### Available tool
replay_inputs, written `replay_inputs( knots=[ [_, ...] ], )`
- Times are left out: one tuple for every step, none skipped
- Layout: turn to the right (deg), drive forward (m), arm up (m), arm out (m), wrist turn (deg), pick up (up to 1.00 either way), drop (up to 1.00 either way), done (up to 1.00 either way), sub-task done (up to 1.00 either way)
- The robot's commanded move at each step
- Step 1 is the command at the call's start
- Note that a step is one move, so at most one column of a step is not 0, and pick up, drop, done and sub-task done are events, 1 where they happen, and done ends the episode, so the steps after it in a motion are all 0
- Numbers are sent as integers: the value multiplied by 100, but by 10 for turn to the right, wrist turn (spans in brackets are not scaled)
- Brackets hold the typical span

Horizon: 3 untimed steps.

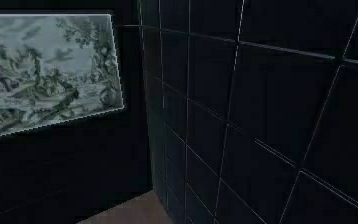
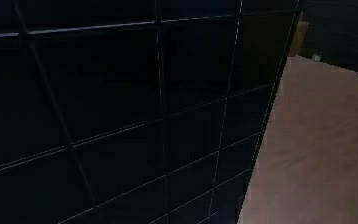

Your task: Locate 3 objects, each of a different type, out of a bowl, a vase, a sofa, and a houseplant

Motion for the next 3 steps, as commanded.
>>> replay_inputs(
  knots=[
    [450,0,0,0,0,0,0,0,0],
    [450,0,0,0,0,0,0,0,0],
    [450,0,0,0,0,0,0,0,0]
  ],
)
